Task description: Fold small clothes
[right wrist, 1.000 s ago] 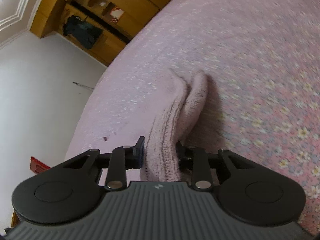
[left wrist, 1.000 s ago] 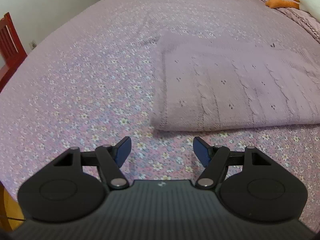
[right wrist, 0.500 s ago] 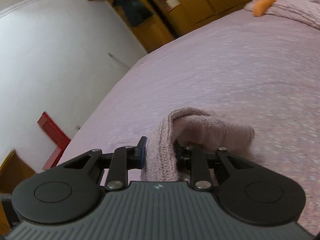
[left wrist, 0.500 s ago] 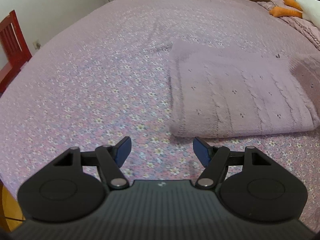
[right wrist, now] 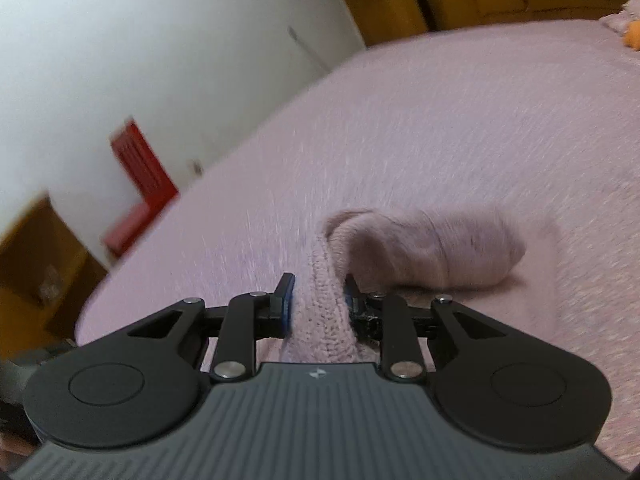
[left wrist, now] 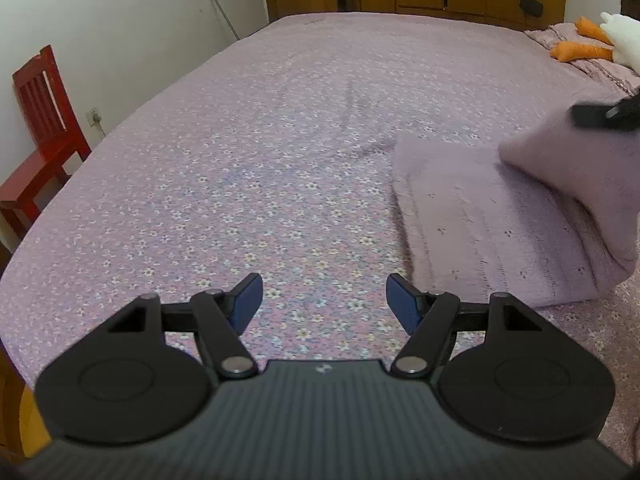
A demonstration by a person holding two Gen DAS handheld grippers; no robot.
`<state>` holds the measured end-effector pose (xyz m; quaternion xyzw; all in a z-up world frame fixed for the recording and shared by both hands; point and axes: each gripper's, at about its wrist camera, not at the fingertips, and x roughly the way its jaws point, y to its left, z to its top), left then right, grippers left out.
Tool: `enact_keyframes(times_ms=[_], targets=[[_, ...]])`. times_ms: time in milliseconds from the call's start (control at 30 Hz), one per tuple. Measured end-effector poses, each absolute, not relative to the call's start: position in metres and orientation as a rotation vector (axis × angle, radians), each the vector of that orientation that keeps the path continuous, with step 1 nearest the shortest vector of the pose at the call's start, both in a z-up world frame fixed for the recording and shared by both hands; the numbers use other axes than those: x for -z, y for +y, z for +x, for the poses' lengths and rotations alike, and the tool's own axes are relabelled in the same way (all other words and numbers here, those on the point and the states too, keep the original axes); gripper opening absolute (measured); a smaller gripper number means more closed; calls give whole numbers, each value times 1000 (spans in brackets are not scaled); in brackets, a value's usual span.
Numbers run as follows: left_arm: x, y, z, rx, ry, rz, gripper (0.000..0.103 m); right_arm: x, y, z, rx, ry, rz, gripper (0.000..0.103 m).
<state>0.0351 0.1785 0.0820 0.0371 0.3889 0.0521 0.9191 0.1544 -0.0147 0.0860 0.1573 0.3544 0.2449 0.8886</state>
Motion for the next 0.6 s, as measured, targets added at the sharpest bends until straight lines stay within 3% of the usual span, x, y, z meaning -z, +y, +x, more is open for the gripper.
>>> enact_keyframes(times_ms=[133,200,267,433,600], targets=[[-77,188,34,-107,804,59,70,-50,27,166,-491,851,263,29],[-74,192,34,-107,806,49,70,-42,38,158,-497,834,258,40],[-72,196,34,-106,806,40,70,-43,44,151,-508,803,254,60],[-70,200,39,-97,801,20,70,-57,40,134,-513,784,278,68],[-76,192,46,-45,762,10,70,-74,7,107,-457,706,332,82]])
